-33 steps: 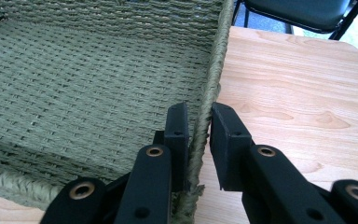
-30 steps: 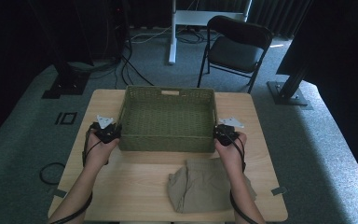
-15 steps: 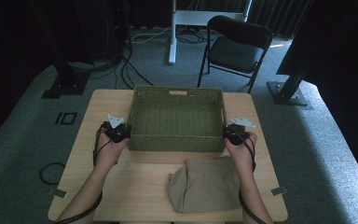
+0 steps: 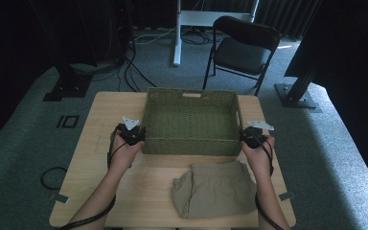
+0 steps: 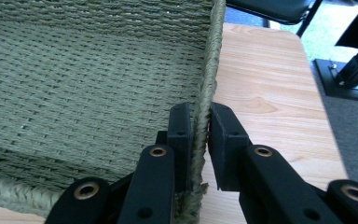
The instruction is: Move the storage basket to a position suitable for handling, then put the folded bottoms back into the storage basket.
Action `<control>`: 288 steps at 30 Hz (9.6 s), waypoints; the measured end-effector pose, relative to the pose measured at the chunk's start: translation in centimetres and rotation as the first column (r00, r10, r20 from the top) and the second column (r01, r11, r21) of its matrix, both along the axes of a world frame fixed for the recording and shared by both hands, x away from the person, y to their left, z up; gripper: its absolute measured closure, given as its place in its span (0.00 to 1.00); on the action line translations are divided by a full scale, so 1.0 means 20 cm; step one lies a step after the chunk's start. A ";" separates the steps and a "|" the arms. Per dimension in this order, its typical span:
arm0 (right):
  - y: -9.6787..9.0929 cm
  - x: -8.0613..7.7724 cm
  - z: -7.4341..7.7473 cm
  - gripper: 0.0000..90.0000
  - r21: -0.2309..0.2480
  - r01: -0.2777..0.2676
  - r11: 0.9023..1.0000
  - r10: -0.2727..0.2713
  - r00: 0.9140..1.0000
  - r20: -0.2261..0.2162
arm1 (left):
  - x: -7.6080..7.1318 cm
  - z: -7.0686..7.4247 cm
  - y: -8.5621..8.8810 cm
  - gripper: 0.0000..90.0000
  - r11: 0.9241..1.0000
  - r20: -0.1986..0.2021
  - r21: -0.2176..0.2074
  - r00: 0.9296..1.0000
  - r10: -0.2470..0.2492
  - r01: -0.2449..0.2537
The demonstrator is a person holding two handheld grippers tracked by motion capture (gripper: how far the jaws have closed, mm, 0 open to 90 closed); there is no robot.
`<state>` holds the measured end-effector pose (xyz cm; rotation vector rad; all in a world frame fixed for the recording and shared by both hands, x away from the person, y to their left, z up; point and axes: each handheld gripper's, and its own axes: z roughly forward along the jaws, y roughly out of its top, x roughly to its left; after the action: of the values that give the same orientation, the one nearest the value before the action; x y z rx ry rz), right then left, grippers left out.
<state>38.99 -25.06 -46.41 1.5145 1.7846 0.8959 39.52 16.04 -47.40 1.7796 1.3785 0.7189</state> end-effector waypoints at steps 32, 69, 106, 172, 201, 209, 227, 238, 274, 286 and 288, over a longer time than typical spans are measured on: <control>-0.25 0.02 0.00 0.90 0.008 0.050 0.999 -0.049 0.999 -0.015 | 0.04 0.01 -0.23 0.87 0.998 -0.024 0.009 0.998 -0.063 0.063; -0.23 0.00 0.05 0.18 0.130 -0.092 0.987 0.078 0.991 0.109 | 0.05 0.13 -0.11 0.29 0.959 0.075 -0.114 0.964 -0.254 0.261; -0.09 -0.21 0.14 0.18 0.079 -0.266 0.961 0.253 0.957 0.143 | -0.26 0.20 -0.21 0.24 0.905 0.140 -0.107 0.907 -0.396 0.412; -0.09 -0.59 -0.46 0.19 0.104 -0.276 0.955 0.288 0.949 -0.128 | -0.66 -0.36 -0.64 0.21 0.876 -0.190 -0.077 0.856 -0.481 0.476; -0.03 -0.63 -0.41 0.82 0.070 -0.387 0.919 0.394 0.902 -0.176 | -0.58 -0.39 -0.74 0.75 0.803 -0.142 -0.063 0.791 -0.595 0.593; -0.02 -0.62 -0.36 0.88 0.056 -0.378 0.924 0.380 0.899 -0.217 | -0.55 -0.36 -0.71 0.85 0.782 -0.153 -0.114 0.766 -0.624 0.613; -0.01 -0.65 -0.11 0.88 0.139 -0.400 0.906 0.415 0.904 -0.101 | -0.56 -0.06 -0.60 0.87 0.761 -0.062 -0.110 0.760 -0.647 0.639; 0.02 -0.61 0.03 0.88 0.137 -0.425 0.895 0.434 0.900 -0.043 | -0.54 0.11 -0.55 0.88 0.758 -0.006 -0.077 0.760 -0.650 0.648; 0.09 -0.26 0.49 0.88 0.151 -0.439 0.885 0.427 0.898 0.108 | -0.23 0.53 -0.45 0.88 0.779 0.130 -0.069 0.780 -0.613 0.624; 0.09 -0.10 0.57 0.88 0.163 -0.416 0.895 0.401 0.908 0.119 | -0.07 0.60 -0.45 0.88 0.785 0.160 -0.088 0.787 -0.596 0.613; 0.09 -0.08 0.57 0.88 0.174 -0.409 0.896 0.394 0.912 0.118 | -0.04 0.60 -0.45 0.88 0.786 0.168 -0.092 0.788 -0.593 0.611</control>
<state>37.44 -23.22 -34.94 1.2156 2.0377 1.3492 38.69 7.11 -35.36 1.8698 0.6721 0.3606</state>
